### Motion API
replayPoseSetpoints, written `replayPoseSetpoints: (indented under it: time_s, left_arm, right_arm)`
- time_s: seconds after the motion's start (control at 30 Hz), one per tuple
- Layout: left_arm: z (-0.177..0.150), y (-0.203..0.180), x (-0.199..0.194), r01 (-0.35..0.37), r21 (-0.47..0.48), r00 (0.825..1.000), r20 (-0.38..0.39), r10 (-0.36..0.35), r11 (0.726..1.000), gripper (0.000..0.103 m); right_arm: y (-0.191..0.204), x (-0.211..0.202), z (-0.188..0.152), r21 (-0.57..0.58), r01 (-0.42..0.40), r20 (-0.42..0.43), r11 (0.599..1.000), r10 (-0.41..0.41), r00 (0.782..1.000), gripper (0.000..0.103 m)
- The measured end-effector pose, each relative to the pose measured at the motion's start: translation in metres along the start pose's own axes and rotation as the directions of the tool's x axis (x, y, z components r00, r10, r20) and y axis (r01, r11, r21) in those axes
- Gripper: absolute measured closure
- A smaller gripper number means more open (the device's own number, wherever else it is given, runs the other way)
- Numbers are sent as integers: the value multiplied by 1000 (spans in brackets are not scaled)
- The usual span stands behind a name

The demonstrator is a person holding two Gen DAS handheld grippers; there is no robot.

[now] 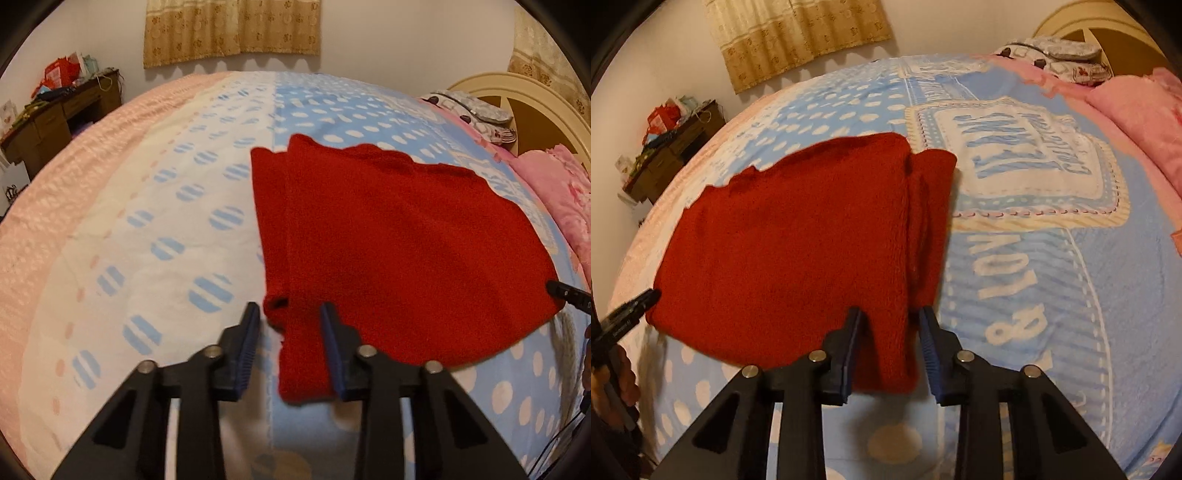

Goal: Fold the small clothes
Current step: 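Grasp the folded edge with the left gripper while the right gripper grasps it too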

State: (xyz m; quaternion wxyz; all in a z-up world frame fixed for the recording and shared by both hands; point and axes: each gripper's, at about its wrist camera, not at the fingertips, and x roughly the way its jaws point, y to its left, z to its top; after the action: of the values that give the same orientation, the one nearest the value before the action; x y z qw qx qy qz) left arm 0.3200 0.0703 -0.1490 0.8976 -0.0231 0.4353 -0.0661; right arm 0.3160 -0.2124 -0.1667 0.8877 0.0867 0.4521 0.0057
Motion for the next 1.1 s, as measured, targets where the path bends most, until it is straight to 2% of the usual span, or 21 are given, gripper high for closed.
replayPoseSetpoints:
  time_s: [0.07, 0.1, 0.13, 0.33, 0.53, 0.6, 0.7, 0.77, 0.83, 1.1]
  left_arm:
    - [-1, -2, -2, -4, 8, 1000, 7, 4, 1000, 79]
    - [-2, -4, -3, -4, 15, 1000, 9, 4, 1000, 86]
    - [-3, -5, -4, -7, 22, 1000, 10, 6, 1000, 86]
    - [-10, -2, -5, 11, 33, 1000, 7, -11, 999, 91]
    - [-15, -4, -12, 7, 68, 1000, 23, -8, 998, 92]
    - [-13, -2, -13, -5, 54, 999, 40, 3, 999, 86]
    - [-11, 3, -10, 20, 17, 999, 25, -21, 1000, 86]
    - [-12, 4, -7, 48, 4, 999, 9, -48, 999, 92]
    - [-16, 1, -11, 40, 18, 999, 19, -40, 999, 96]
    - [-31, 4, -27, 72, 13, 997, 7, -72, 997, 97]
  right_arm:
    - [-5, 3, -1, 23, -20, -4, 1000, 20, 1000, 84]
    - [-7, 3, -2, 26, -26, -2, 999, 26, 1000, 92]
    - [-7, 1, -3, 17, -32, 0, 999, 32, 999, 98]
    - [7, -26, -19, -45, -28, 56, 999, 31, 998, 99]
    - [-2, -17, -42, -64, -15, 30, 998, 17, 999, 99]
    - [0, -20, -41, -74, -7, 33, 997, 10, 999, 99]
    - [5, -21, -34, -82, 9, 40, 997, -5, 999, 99]
    - [4, -21, -30, -71, 15, 49, 997, -11, 999, 99]
    - [-1, -21, -26, -38, 8, 59, 999, -6, 998, 98]
    - [-2, -22, -35, -42, 7, 66, 999, -5, 998, 98]
